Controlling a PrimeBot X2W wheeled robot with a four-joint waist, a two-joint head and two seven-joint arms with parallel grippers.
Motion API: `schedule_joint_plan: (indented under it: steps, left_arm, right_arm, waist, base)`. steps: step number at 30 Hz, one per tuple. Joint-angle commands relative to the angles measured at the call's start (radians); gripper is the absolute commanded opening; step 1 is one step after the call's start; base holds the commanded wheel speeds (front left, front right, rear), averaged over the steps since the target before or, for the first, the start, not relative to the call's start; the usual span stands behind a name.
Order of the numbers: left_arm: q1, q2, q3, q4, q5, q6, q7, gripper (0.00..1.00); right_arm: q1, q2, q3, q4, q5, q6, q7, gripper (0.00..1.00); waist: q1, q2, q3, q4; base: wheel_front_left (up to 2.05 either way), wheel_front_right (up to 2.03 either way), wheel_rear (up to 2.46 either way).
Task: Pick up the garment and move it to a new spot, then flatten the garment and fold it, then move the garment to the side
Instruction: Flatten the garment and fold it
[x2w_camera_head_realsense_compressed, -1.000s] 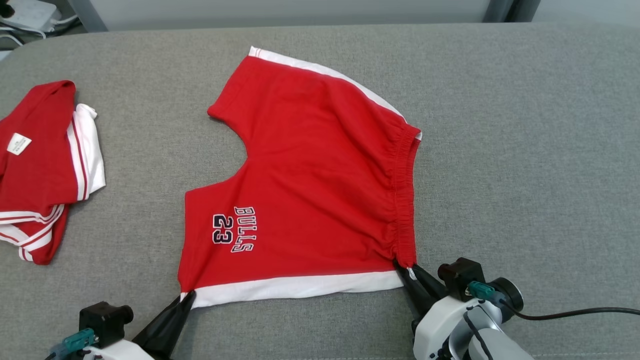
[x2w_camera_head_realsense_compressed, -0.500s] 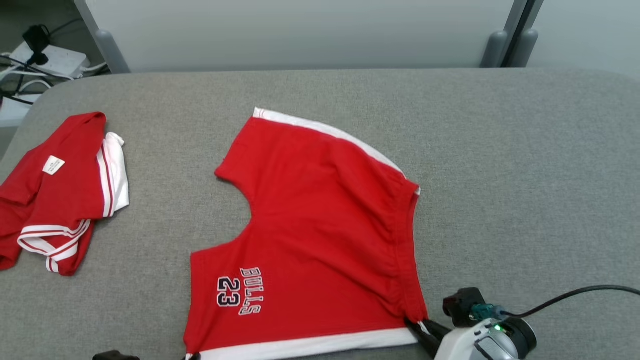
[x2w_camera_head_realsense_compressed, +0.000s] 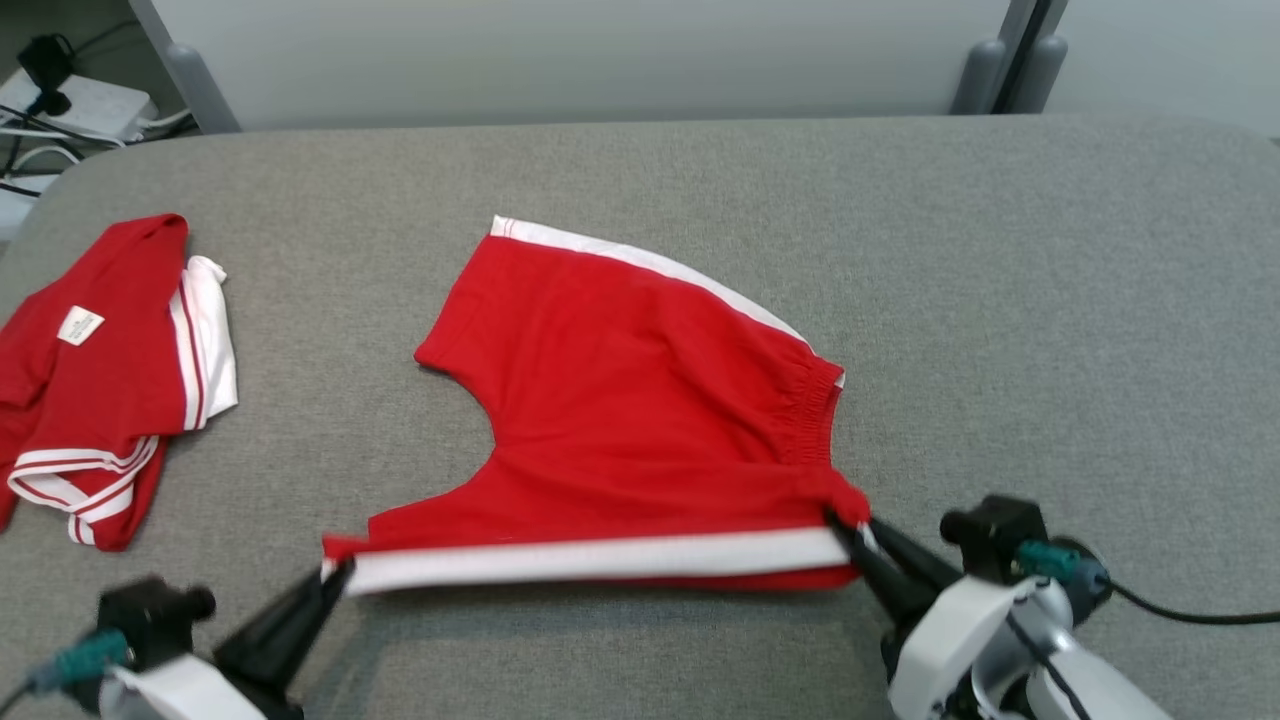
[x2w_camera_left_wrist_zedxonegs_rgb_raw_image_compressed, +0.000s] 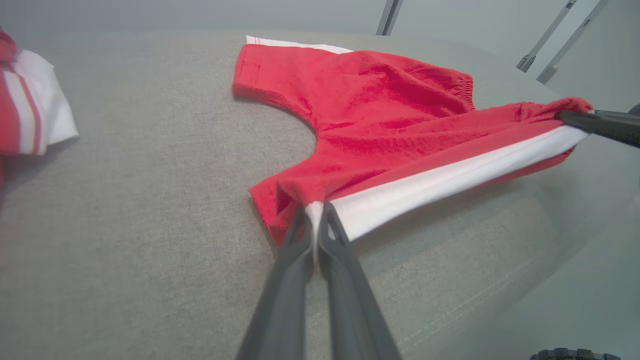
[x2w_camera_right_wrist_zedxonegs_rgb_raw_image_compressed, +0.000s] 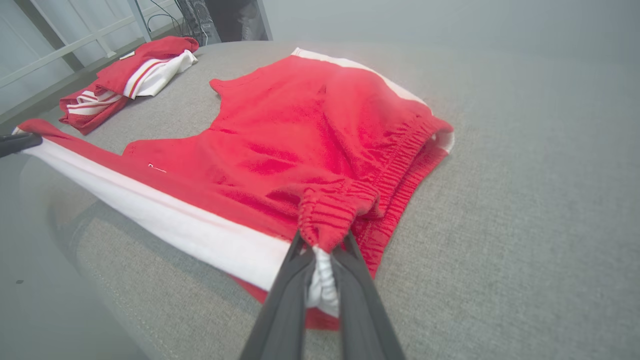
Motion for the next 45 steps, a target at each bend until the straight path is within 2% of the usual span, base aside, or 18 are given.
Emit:
schedule_joint_plan:
  steps: [1, 6, 10, 14, 21, 29, 33, 40, 45]
  left_arm:
    - [-0.099, 0.066, 0.064, -0.031, 0.015, 0.005, -0.006, 0.0]
    - [-0.221, 0.08, 0.102, -0.069, 0.05, 0.005, -0.006, 0.0]
    - [-0.338, 0.084, 0.097, -0.068, 0.07, 0.005, -0.006, 0.0]
    - [-0.455, 0.087, 0.083, -0.039, 0.079, 0.005, -0.006, 0.0]
    - [-0.64, 0.104, 0.035, 0.01, 0.106, 0.005, -0.006, 0.0]
    - [-0.762, 0.127, -0.018, 0.099, 0.102, 0.005, -0.006, 0.0]
    - [-0.787, 0.125, -0.022, 0.119, 0.099, 0.005, -0.006, 0.0]
    - [-0.812, 0.111, 0.011, 0.134, 0.126, 0.005, -0.006, 0.0]
    - [-0.829, 0.109, 0.029, 0.156, 0.156, 0.005, -0.006, 0.0]
  right_arm:
    - [-0.047, 0.015, -0.034, -0.028, -0.049, -0.003, -0.026, 0.0]
    - [-0.112, 0.103, -0.131, -0.014, -0.181, -0.003, -0.052, 0.0]
    - [-0.174, 0.185, -0.221, 0.012, -0.312, -0.003, -0.083, 0.0]
    - [-0.235, 0.211, -0.276, 0.031, -0.389, -0.003, -0.113, 0.0]
    - [-0.323, 0.213, -0.278, 0.046, -0.329, -0.003, -0.179, 0.0]
    - [-0.399, 0.213, -0.182, 0.08, -0.227, -0.003, -0.23, 0.0]
    - [-0.411, 0.213, -0.148, 0.097, -0.186, -0.003, -0.249, 0.0]
    - [-0.416, 0.213, -0.154, 0.107, -0.154, -0.003, -0.264, 0.0]
    - [-0.406, 0.213, -0.146, 0.068, -0.128, -0.003, -0.265, 0.0]
  waist:
    - [0.0, 0.0, 0.026, -0.011]
    - [0.0, 0.0, 0.081, -0.029]
    - [0.0, 0.0, 0.148, -0.052]
    - [0.0, 0.0, 0.218, -0.076]
    - [0.0, 0.0, 0.325, -0.11]
    - [0.0, 0.0, 0.405, -0.151]
    - [0.0, 0.0, 0.425, -0.158]
    - [0.0, 0.0, 0.433, -0.171]
    - [0.0, 0.0, 0.437, -0.2]
  base:
    - [0.0, 0.0, 0.0]
    - [0.0, 0.0, 0.0]
    - [0.0, 0.0, 0.0]
    - [0.0, 0.0, 0.0]
    - [0.0, 0.0, 0.0]
    - [0.0, 0.0, 0.0]
    - [0.0, 0.0, 0.0]
    - [0.0, 0.0, 0.0]
    - [0.0, 0.0, 0.0]
